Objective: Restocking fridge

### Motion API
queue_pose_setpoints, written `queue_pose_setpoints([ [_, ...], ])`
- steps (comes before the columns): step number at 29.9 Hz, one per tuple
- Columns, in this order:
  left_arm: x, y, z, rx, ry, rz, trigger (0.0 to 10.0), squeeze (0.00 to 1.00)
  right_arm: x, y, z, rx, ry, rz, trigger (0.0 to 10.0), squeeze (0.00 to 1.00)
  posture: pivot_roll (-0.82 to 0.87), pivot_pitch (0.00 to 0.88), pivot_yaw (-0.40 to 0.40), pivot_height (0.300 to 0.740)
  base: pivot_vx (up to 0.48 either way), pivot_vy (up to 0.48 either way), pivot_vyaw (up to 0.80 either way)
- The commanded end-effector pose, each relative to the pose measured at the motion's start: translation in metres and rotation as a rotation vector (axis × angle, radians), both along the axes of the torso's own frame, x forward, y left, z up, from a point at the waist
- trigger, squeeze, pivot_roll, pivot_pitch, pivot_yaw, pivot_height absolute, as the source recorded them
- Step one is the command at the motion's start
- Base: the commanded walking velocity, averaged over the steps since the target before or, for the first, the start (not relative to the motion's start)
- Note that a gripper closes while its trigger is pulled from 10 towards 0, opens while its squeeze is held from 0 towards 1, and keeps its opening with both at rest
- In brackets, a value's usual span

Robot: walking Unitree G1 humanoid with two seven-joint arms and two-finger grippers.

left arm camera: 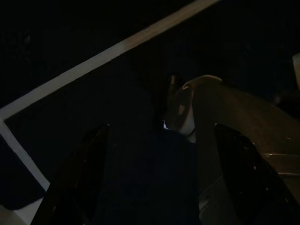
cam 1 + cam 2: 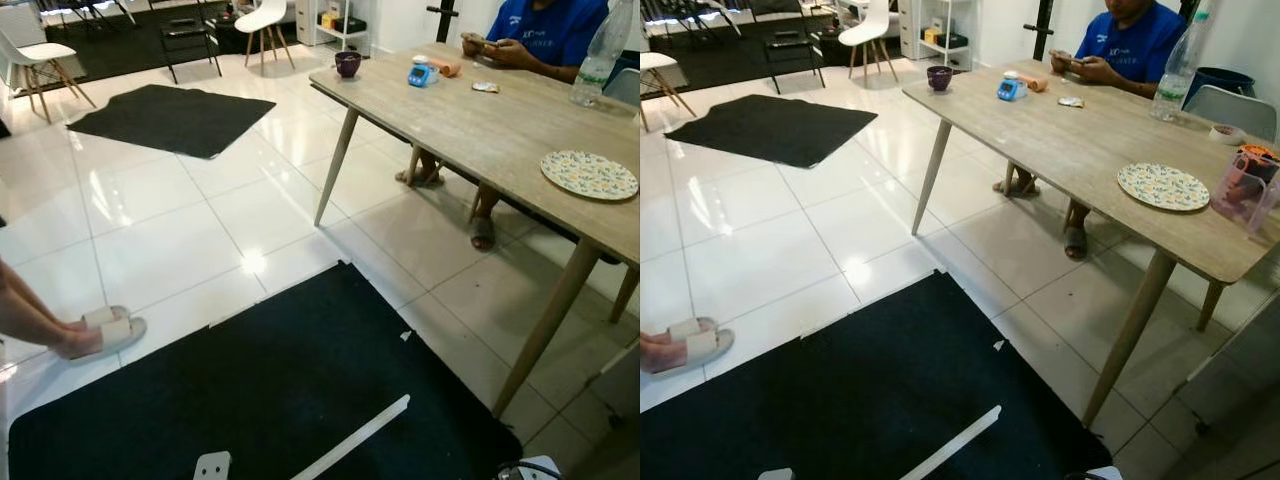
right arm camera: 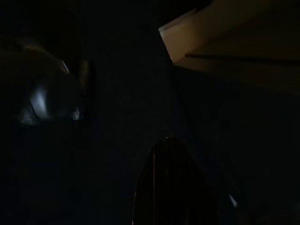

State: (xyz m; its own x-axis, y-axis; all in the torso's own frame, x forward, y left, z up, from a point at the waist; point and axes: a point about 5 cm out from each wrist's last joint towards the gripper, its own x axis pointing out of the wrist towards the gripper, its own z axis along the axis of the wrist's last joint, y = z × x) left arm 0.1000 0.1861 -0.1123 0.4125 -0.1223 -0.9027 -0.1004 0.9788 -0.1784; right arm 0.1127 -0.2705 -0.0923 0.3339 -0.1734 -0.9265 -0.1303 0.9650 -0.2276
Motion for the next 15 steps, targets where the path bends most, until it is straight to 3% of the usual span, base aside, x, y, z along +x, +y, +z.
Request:
queue_pose_setpoints([
  [1,-0.004,-0.0038,-0.0015,-0.008,0.02,-0.014,10.0,0.0,-0.0027,-0.0022,0.0,0.0,0.006,-0.013,10.0,0.0,-0.02,0.0,-0.005,0.74,0.33,0.0,0.0],
  [15,-0.0025,-0.0042,-0.0013,-0.009,0.018,-0.014,10.0,0.0,-0.0006,-0.0031,0.0009,0.002,-0.001,-0.02,10.0,0.0,-0.02,0.0,-0.005,0.74,0.336,0.0,0.0],
])
